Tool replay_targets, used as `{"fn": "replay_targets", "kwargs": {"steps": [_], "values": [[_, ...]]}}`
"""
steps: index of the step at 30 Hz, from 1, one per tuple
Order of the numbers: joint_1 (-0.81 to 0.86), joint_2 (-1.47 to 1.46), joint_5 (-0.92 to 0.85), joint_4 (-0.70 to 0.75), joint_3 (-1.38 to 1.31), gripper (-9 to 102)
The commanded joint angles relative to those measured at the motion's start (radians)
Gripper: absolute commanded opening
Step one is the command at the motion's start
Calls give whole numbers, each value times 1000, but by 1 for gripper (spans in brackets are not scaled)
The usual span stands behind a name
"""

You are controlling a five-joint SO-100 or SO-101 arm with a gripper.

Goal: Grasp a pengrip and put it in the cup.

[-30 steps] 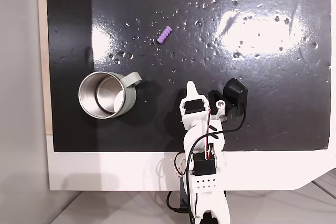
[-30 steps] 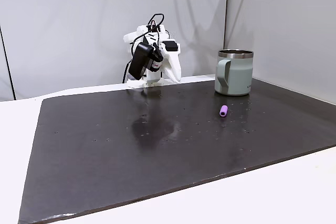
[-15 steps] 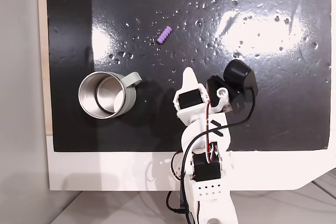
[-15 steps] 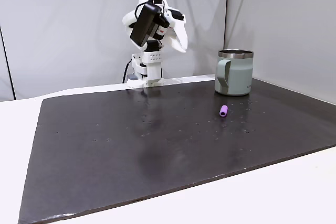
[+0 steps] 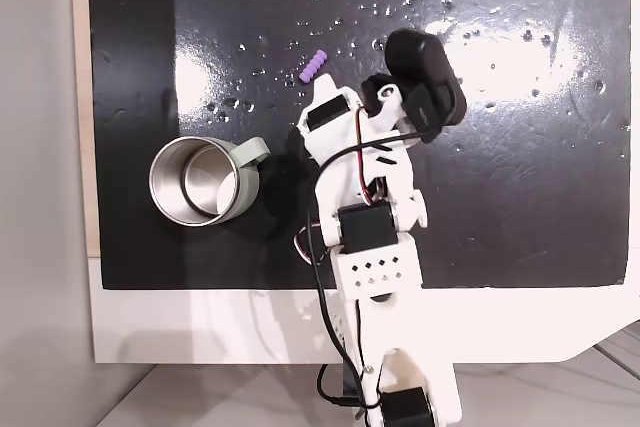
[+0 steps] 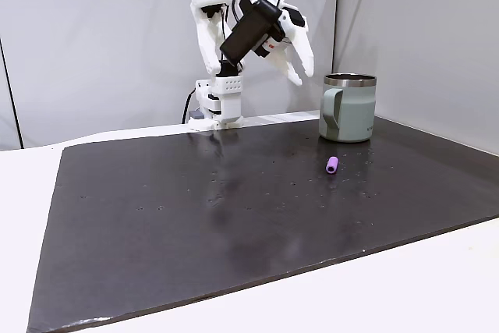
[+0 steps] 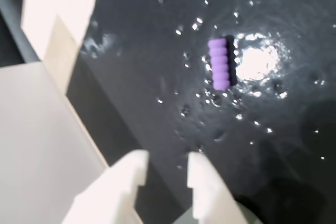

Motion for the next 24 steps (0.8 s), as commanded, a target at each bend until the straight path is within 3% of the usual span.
{"fn": "replay_targets", "kwargs": {"steps": [1, 9, 24], "values": [[-26, -94, -38, 31, -138, 15], [-29, -295, -71, 54, -265, 24], [-2, -614, -164, 3, -420, 24]]}}
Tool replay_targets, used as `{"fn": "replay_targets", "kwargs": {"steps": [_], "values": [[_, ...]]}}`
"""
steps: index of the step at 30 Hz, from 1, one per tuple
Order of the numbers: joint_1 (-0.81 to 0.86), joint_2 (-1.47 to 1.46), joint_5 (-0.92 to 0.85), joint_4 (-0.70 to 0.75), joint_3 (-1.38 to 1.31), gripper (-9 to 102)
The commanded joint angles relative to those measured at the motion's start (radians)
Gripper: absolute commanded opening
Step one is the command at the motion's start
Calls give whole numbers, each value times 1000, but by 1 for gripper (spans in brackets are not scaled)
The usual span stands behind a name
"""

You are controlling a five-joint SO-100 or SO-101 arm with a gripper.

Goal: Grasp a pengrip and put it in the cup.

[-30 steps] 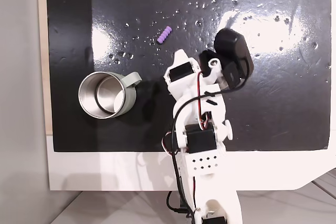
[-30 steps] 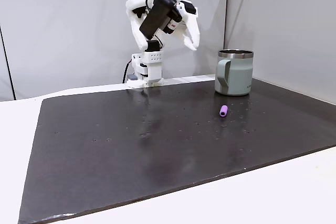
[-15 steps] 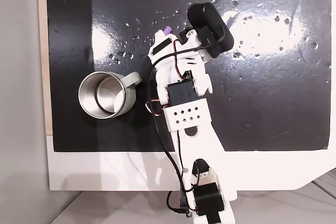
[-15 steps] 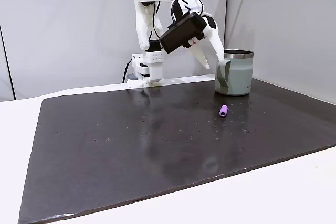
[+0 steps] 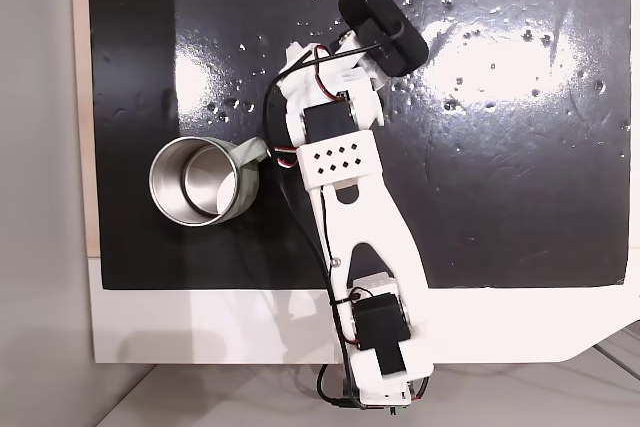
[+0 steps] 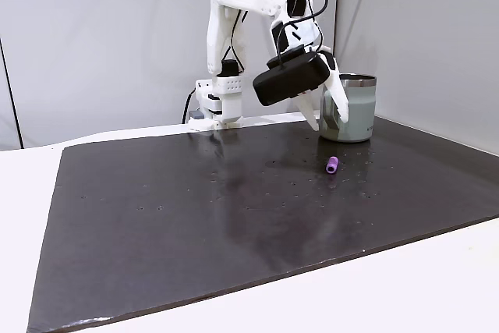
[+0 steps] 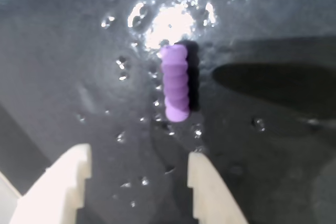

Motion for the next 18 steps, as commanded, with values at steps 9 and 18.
{"fn": "replay_targets", "kwargs": {"steps": [9, 18], "values": [[52, -238, -55, -48, -199, 24], [38, -405, -77, -12, -328, 24]]}}
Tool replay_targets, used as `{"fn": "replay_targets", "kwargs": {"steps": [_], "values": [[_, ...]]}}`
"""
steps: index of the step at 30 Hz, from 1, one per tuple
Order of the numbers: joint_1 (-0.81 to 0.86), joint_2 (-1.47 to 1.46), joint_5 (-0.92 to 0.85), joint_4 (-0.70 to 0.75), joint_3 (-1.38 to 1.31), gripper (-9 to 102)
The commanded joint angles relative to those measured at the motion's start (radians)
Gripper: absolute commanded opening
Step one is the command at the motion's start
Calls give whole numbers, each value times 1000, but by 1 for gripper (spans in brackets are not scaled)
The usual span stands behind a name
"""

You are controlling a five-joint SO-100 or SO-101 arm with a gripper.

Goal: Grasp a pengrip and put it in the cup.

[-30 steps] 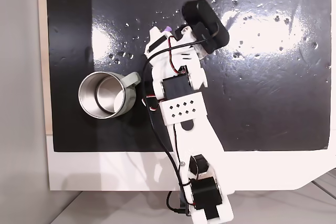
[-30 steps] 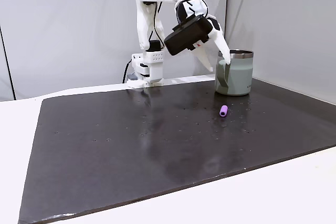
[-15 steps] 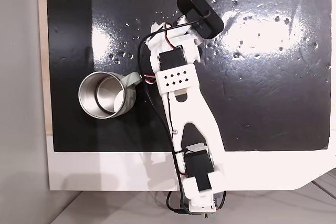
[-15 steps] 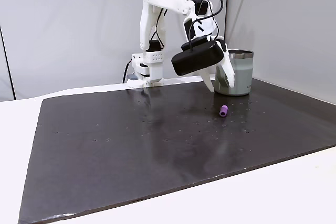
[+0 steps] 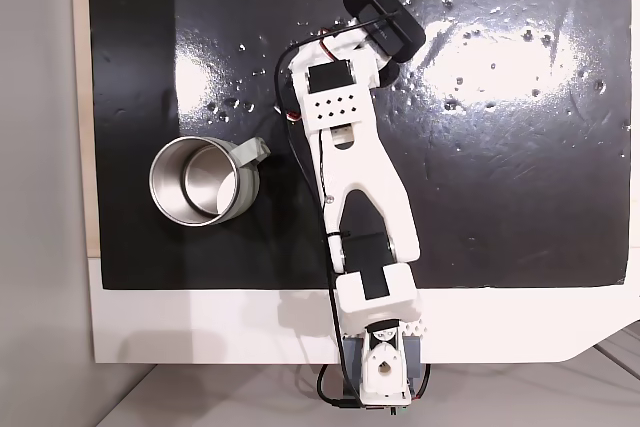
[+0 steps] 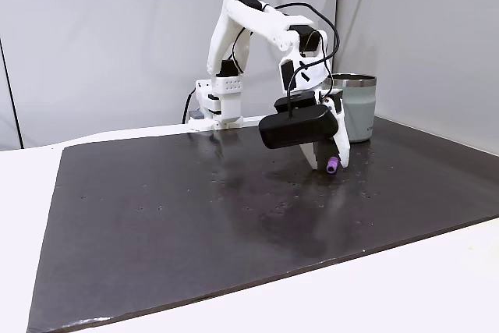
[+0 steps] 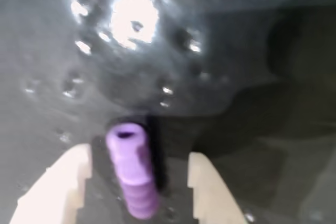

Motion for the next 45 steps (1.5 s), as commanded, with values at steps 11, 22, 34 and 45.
{"fn": "replay_targets", "kwargs": {"steps": [11, 22, 34, 45], "values": [[-37, -86, -103, 86, -141, 8], [-46, -77, -158, 150, -141, 2], [-41, 353, -129, 397, -138, 1], [-147, 673, -28, 546, -150, 1]]}}
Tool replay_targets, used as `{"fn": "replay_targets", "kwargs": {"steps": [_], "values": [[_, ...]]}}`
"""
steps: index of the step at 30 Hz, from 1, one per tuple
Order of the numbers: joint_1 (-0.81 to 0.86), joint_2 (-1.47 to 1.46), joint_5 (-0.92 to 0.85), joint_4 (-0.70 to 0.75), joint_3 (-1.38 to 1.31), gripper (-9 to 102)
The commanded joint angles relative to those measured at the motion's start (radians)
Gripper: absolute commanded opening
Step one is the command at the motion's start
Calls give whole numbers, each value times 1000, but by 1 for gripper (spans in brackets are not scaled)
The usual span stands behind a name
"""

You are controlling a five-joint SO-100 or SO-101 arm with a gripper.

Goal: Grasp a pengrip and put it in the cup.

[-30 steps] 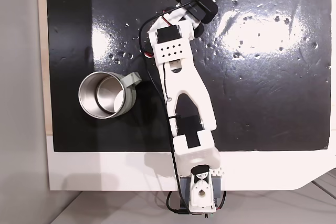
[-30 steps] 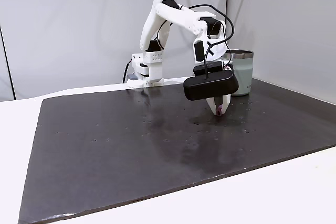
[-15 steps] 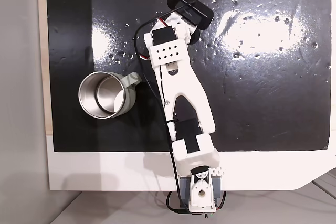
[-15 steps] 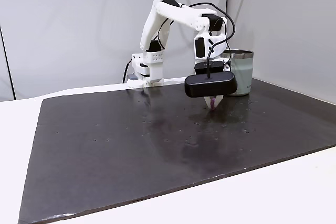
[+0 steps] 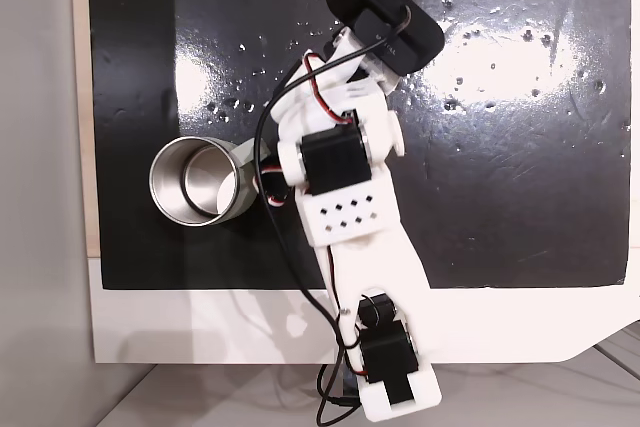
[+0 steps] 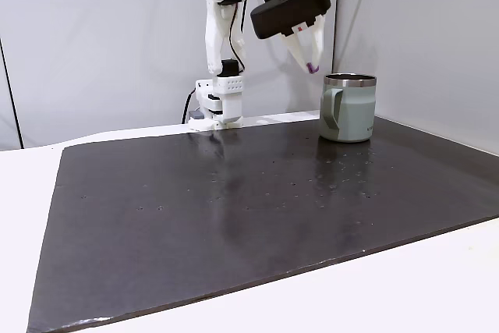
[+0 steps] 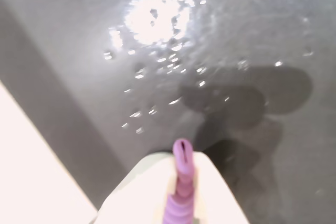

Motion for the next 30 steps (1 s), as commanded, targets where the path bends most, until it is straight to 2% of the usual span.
{"fn": "replay_targets", "kwargs": {"steps": [1, 10, 18, 27, 29, 30], "values": [[-97, 103, 58, 28, -29, 1], [-387, 118, 210, 37, -6, 1], [-575, 48, 238, 38, -5, 1], [-588, 32, 238, 34, -2, 2], [-584, 37, 238, 32, 0, 5], [-584, 41, 238, 32, 0, 10]]}}
